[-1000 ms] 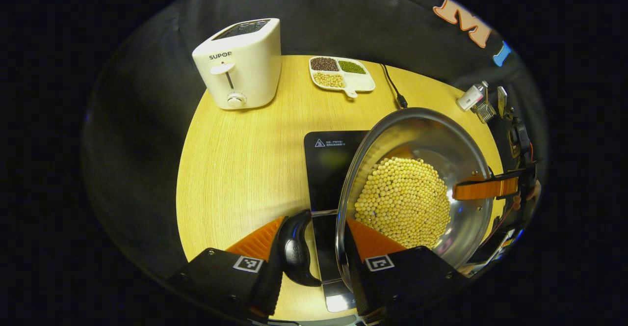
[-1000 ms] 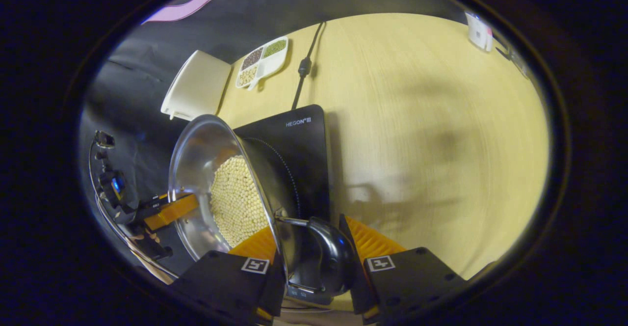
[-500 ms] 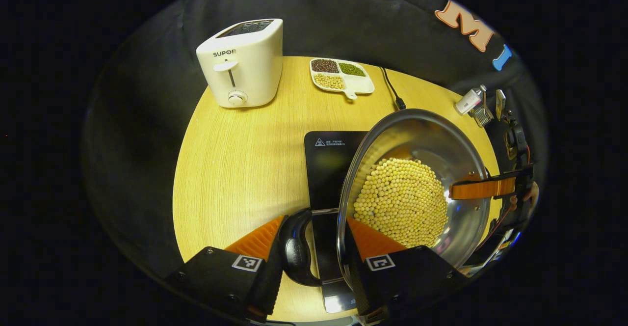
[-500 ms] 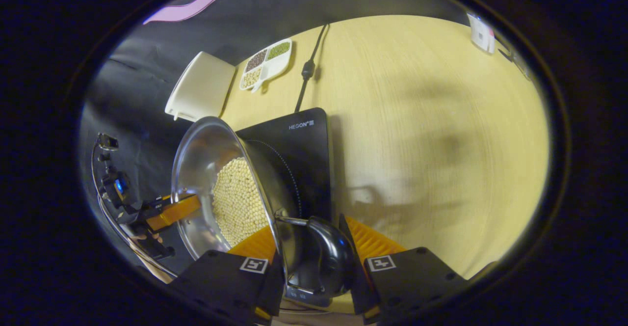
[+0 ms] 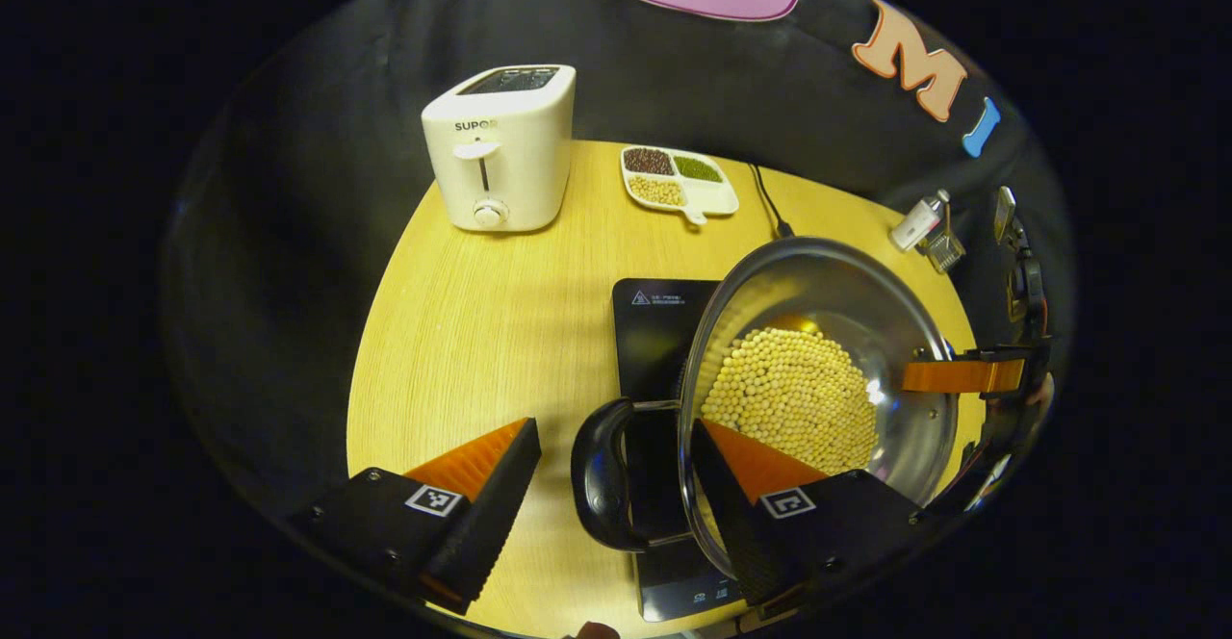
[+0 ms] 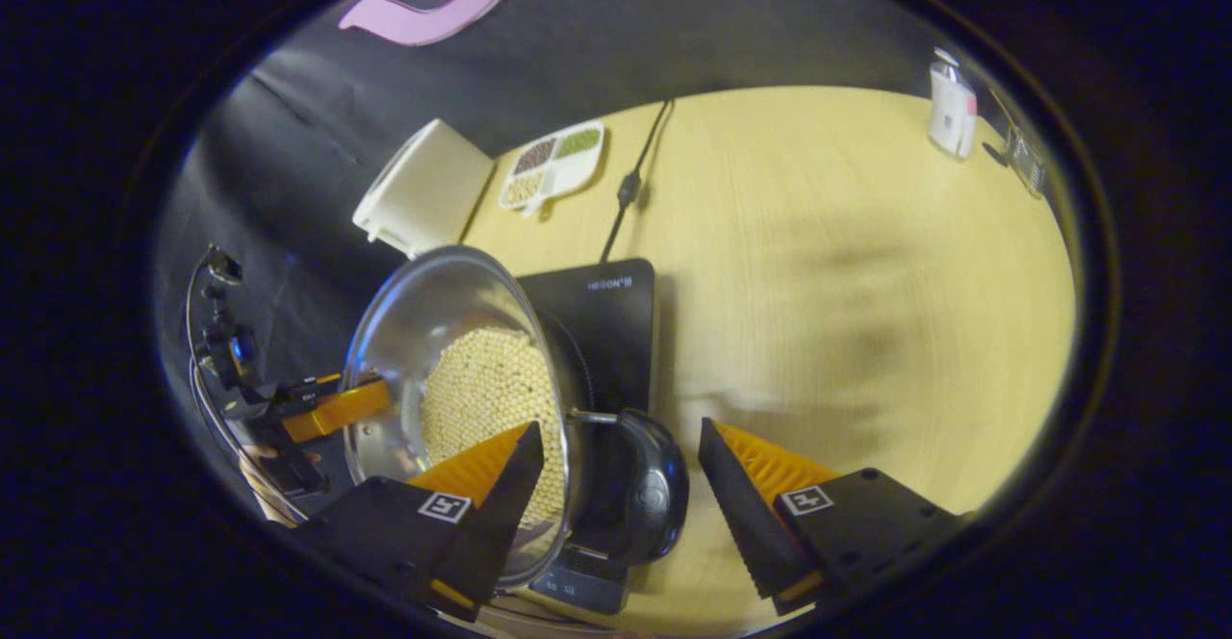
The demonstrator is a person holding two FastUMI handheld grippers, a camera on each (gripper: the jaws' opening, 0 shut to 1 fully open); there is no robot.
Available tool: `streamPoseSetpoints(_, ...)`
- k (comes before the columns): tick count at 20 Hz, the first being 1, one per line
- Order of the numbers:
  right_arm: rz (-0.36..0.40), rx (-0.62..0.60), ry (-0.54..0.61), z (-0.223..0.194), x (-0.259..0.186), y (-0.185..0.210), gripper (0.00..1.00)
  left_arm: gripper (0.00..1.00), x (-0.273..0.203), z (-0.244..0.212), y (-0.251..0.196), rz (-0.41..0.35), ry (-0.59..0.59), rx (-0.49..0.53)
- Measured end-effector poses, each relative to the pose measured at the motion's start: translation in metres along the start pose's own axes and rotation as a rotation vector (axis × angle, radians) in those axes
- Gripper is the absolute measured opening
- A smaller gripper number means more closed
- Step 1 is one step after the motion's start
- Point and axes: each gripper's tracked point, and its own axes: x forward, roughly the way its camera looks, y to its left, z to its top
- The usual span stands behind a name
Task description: First push the handle of the pot to place it horizontally, then grasp the pot with both hands and set it on the induction cooktop.
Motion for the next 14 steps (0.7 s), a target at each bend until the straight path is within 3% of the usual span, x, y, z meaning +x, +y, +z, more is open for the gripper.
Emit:
streamPoseSetpoints(1,-0.017,-0.008,-0.054,0.012,-0.008,-0.004,1.0,0.96,-0.004,0.004,-0.001,-0.001,-0.031,-0.008)
streamPoseSetpoints(5,-0.079,-0.01,-0.205,0.046,-0.046,-0.019,0.99,0.96,-0.025,0.015,0.005,0.071,-0.113,-0.021)
streamPoseSetpoints(8,-0.144,-0.08,-0.294,0.064,-0.08,-0.033,1.0,0.96,-0.044,0.024,0.004,0.136,-0.198,-0.021)
streamPoseSetpoints(10,-0.192,-0.145,-0.369,0.078,-0.108,-0.039,1.0,1.0,-0.061,0.042,-0.007,0.162,-0.289,-0.026)
streamPoseSetpoints(14,-0.265,-0.232,-0.55,0.106,-0.18,-0.046,1.0,0.96,-0.104,0.075,-0.05,0.223,-0.445,0.011)
